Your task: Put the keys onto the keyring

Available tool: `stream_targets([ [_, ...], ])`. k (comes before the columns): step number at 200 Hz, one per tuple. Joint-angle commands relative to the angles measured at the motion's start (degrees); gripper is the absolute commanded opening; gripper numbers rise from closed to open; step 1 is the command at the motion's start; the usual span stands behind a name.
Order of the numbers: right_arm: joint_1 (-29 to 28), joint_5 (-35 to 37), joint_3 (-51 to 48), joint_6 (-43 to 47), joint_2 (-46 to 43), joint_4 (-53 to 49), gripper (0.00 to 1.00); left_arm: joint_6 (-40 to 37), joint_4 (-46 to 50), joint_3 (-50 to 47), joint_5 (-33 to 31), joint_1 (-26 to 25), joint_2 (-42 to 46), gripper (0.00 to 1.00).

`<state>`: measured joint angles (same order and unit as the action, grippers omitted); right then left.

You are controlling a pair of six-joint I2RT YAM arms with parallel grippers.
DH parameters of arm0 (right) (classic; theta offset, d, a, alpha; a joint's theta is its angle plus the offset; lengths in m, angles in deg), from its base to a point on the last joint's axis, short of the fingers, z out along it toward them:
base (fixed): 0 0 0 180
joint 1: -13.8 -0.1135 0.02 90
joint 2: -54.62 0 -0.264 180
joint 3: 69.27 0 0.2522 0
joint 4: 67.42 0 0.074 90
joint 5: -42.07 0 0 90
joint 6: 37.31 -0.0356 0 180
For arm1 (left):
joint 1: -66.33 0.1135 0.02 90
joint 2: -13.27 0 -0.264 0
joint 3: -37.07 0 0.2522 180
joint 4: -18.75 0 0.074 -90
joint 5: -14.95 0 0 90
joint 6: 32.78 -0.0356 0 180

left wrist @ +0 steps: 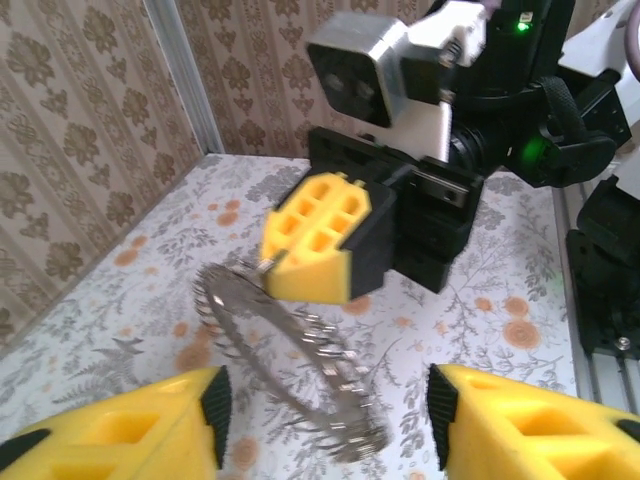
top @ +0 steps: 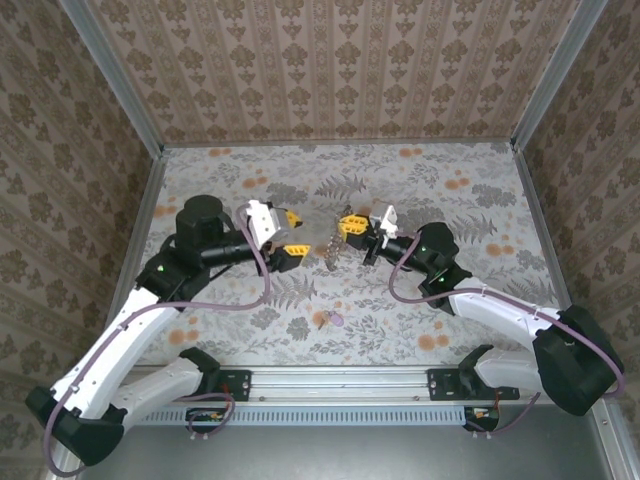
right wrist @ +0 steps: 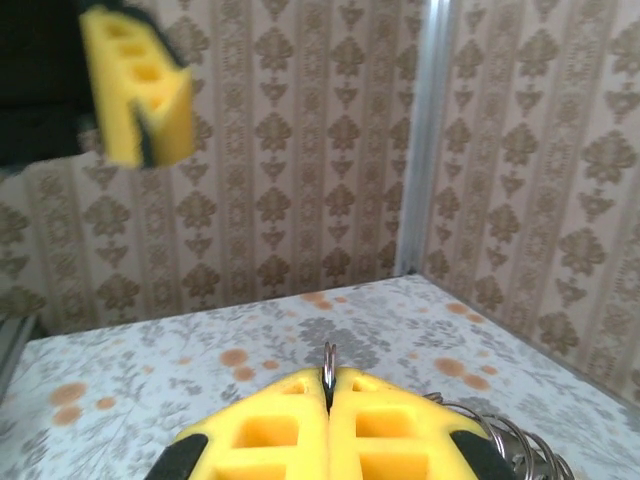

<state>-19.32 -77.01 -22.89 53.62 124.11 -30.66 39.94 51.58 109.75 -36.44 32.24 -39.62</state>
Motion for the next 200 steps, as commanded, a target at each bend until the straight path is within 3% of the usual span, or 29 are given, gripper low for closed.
stream_targets([
  [1,0.17,-9.49,2.17,2.04,-1.49,-0.01,0.0,-3.64,2.71,2.47,8.25,3.05,-2.84,0.51],
  [38,0.17,-13.73,4.09,2.0,-1.63,-2.58,0.0,-4.35,0.37,4.11,15.35,3.5,-9.66,0.36],
  [57,0.17,-14.45,4.6,1.36,-1.9,-2.77,0.0,-6.85,0.04,3.23,16.83,3.37,-10.16,0.35],
  [123,0.17,-18.34,6.86,1.72,-2.53,-5.69,0.0,-13.64,-1.88,-0.63,15.7,0.32,-7.86,0.34],
  [156,-0.01,-19.32,7.57,0.71,-1.96,-4.73,0.0,-15.48,-3.0,-1.29,15.88,-0.72,-8.02,0.21],
  [200,-0.67,-19.87,8.42,1.26,-1.91,-6.18,0.0,-15.03,-4.0,-1.64,15.23,-0.89,-7.87,0.22],
])
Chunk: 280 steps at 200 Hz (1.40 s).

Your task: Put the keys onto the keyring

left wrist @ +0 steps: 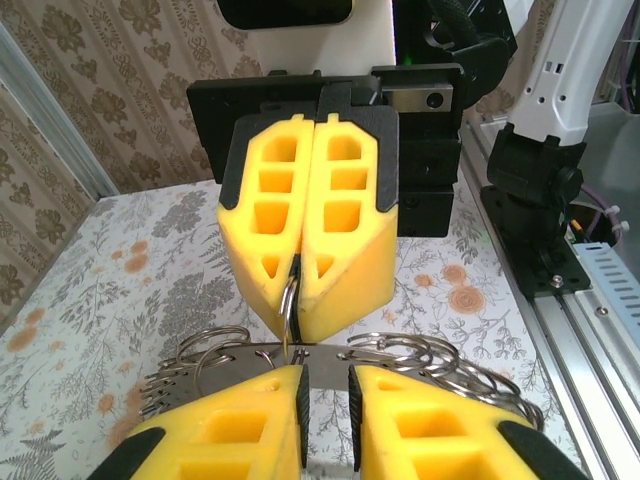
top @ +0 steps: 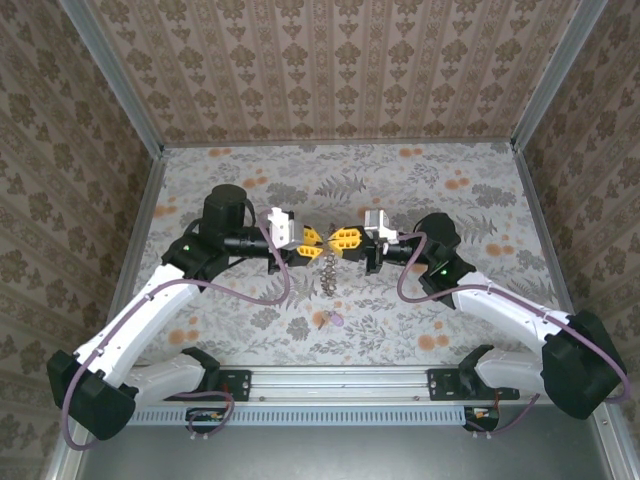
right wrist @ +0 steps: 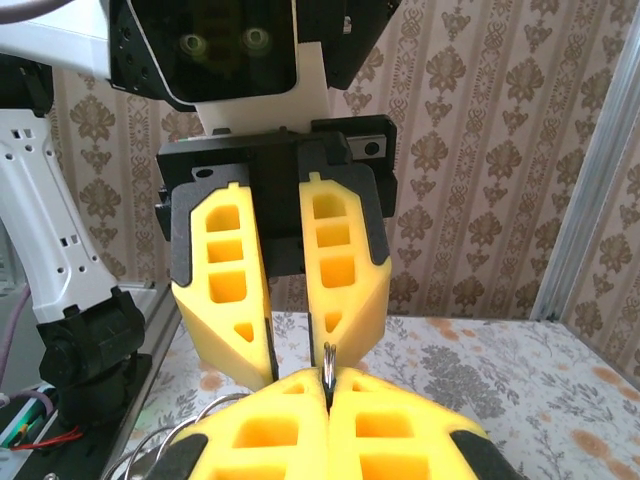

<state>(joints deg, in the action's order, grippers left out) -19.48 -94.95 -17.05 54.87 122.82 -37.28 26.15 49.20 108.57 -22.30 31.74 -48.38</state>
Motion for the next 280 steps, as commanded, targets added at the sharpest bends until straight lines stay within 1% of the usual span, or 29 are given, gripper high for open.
stream_targets([
  [1,-0.49,-1.93,2.58,0.02,-0.62,0.38,0.0,-1.21,-1.64,-0.44,1.06,-0.39,0.9,0.22],
  [21,-0.56,-2.43,2.82,0.63,-0.7,-0.6,0.0,-0.89,-2.22,-0.98,-0.99,-0.31,1.31,0.25],
  [40,-0.75,-2.87,3.02,0.64,-0.7,-0.81,0.0,-0.3,-3.74,-1.88,-2.71,-0.22,2.11,0.26],
  [59,-0.88,-3.65,3.42,0.81,-0.53,-1.1,0.0,0.95,-4.7,-2.02,-2.24,-0.22,2.23,0.26],
  [89,-1.57,-3.99,4.07,1.51,-0.04,-1.81,0.0,2.43,-6.09,-1.59,0.36,-0.37,1.55,0.26],
  [116,-1.97,-3.42,4.17,1.76,0.52,-1.23,0.0,1.89,-5.84,-1.23,3.09,-0.91,1.0,0.17],
  [130,-2.27,-3.34,4.08,2.25,0.61,-1.02,0.0,1.38,-6.02,-1.22,3.83,-1.31,1.3,0.06],
  [143,-2.45,-3.55,4.08,3.01,0.57,-1.09,0.0,1.62,-6.83,-1.49,3.59,-1.62,1.53,0.04],
  [149,-2.54,-3.6,3.99,3.33,0.52,-1.25,0.0,1.56,-6.78,-1.51,3.72,-1.62,1.49,0.0],
  [171,-2.58,-2.99,3.65,5.44,-0.15,-2.56,0.0,0.47,-5.55,-1.35,3.39,-1.61,1.18,0.0],
  [188,-2.58,-0.93,3.63,10.32,-2.05,-8.53,0.12,0.06,-5.44,-1.56,1.66,-1.7,1.35,0.0],
  [195,-2.58,0.17,3.79,13.2,-3.04,-13.24,0.22,-0.07,-5.44,-1.81,0.34,-1.7,1.65,0.0],
  [197,-2.58,0.31,3.85,13.64,-3.38,-13.85,0.22,-0.09,-5.44,-1.9,-0.06,-1.71,1.8,0.0],
  [198,-2.58,0.67,3.94,14.41,-3.75,-14.41,0.25,-0.11,-5.39,-1.95,-0.26,-1.67,1.84,0.0],
  [200,-2.54,1.01,3.98,15.44,-4.08,-15.76,0.26,-0.37,-5.32,-2.02,-0.56,-1.7,1.98,0.0],
  [210,-2.51,2.99,4.16,19.22,-5.74,-21.46,0.31,-1.64,-4.59,-2.28,-3.04,-1.79,2.63,0.0],
  [222,-2.49,5.0,4.52,22.77,-7.25,-27.58,0.33,-4.45,-2.39,-2.37,-4.98,-2.02,3.33,0.0],
  [237,-2.5,6.26,4.75,25.03,-8.41,-32.37,0.33,-7.47,-0.08,-2.14,-6.21,-2.32,3.55,0.0],
  [260,-2.58,6.42,4.69,25.03,-8.71,-33.21,0.33,-10.92,2.02,-1.89,-6.71,-2.97,3.39,0.0],
  [280,-2.84,6.53,5.09,24.47,-7.93,-32.74,0.33,-11.97,2.88,-1.68,-7.22,-3.29,3.03,0.0],
])
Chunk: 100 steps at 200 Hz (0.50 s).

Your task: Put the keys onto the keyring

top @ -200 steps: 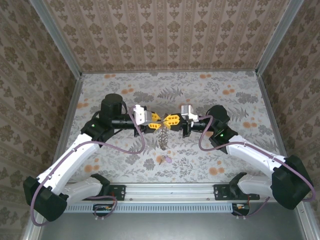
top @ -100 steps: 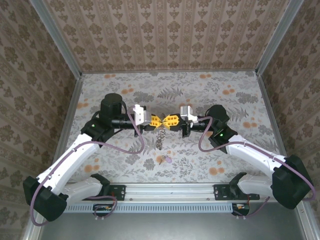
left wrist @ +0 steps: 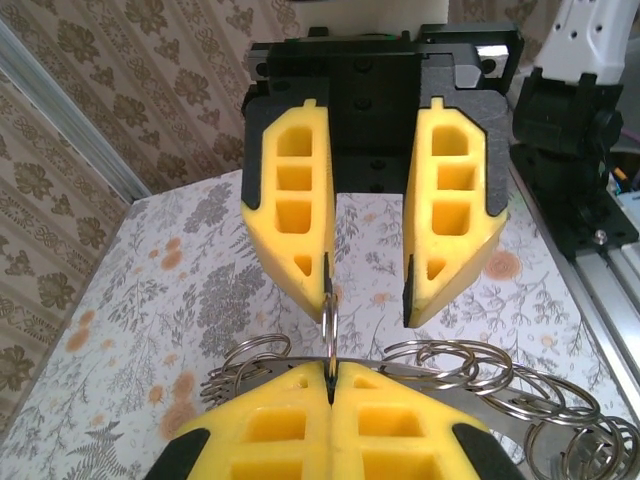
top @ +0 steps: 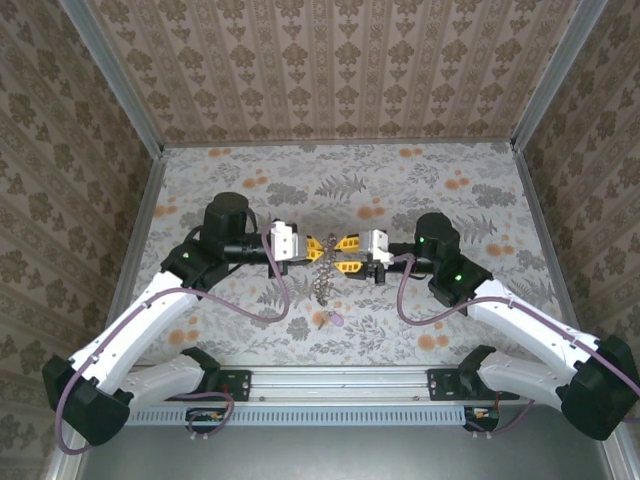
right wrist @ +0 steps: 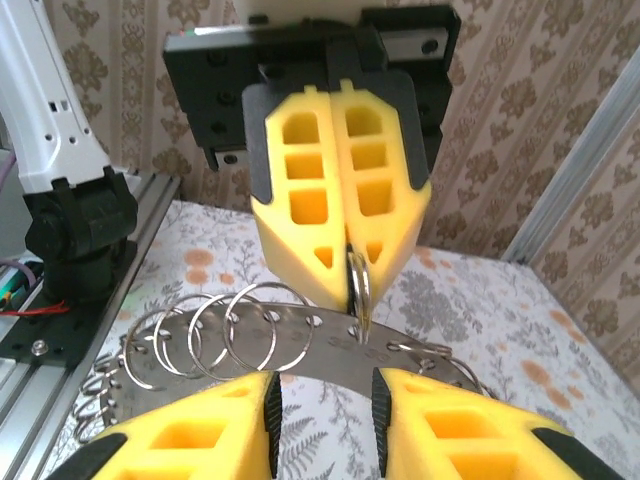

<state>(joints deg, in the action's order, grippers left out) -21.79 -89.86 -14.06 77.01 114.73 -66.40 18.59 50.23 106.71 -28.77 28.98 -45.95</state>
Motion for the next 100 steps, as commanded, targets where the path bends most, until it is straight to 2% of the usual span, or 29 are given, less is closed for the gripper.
stream_targets([
  [1,-0.57,1.47,2.07,2.32,0.21,-3.62,0.33,-4.46,1.96,0.23,-0.75,-0.58,0.56,0.0],
  [40,-0.79,2.38,3.45,2.15,1.95,-3.55,0.32,-7.13,6.18,2.31,-0.9,-1.32,-1.36,0.0],
  [79,-0.96,0.51,4.47,2.05,2.77,-4.18,0.23,-7.29,7.82,3.17,-2.34,-1.52,-2.21,0.0],
  [100,-1.19,-0.08,4.45,2.13,3.07,-4.61,0.27,-6.87,7.35,3.11,-2.53,-1.59,-2.23,0.0],
])
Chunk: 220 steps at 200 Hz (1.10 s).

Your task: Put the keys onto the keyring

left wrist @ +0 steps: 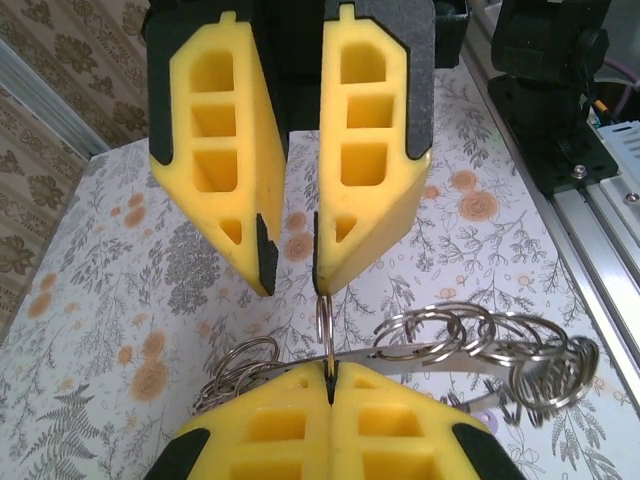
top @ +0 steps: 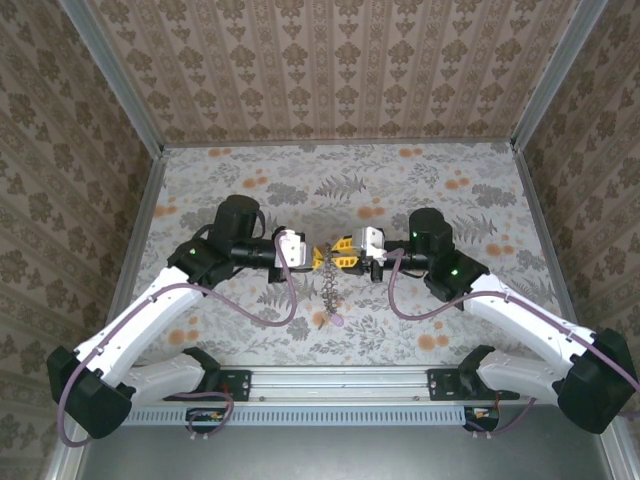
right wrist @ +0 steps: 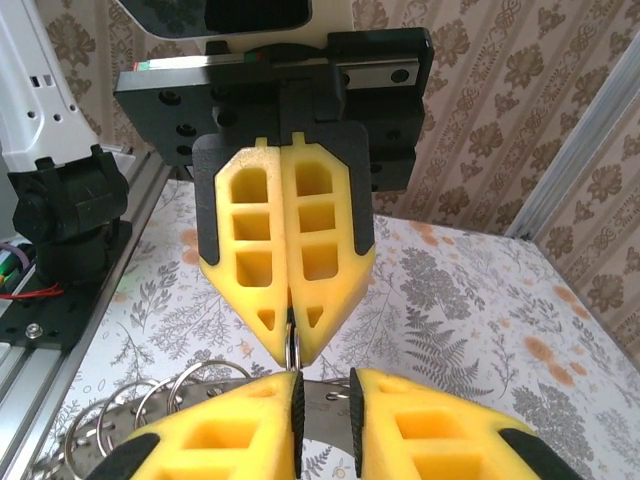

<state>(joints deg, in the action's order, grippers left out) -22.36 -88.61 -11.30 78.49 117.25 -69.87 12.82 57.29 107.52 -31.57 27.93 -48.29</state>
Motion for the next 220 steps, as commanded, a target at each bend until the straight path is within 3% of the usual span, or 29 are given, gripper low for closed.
stream_targets([
  [1,-0.64,-1.28,1.68,0.65,0.56,-1.13,0.27,-1.07,0.28,2.3,0.27,-0.5,0.07,0.0],
  [13,-0.75,-0.75,1.67,0.65,0.82,-1.44,0.32,-0.95,0.14,2.38,0.25,-0.51,0.12,0.0],
  [115,-1.23,-0.36,1.47,1.18,1.36,-4.09,0.31,2.56,-3.34,2.16,-2.4,-0.46,-0.31,0.0],
  [171,-1.54,0.9,2.38,0.65,2.57,-3.4,0.15,1.87,-1.93,2.95,-0.7,-0.52,-0.67,0.0],
  [220,-1.98,3.39,1.69,-1.42,3.37,0.17,0.11,2.72,-2.32,2.8,0.1,-0.56,-0.75,0.0],
])
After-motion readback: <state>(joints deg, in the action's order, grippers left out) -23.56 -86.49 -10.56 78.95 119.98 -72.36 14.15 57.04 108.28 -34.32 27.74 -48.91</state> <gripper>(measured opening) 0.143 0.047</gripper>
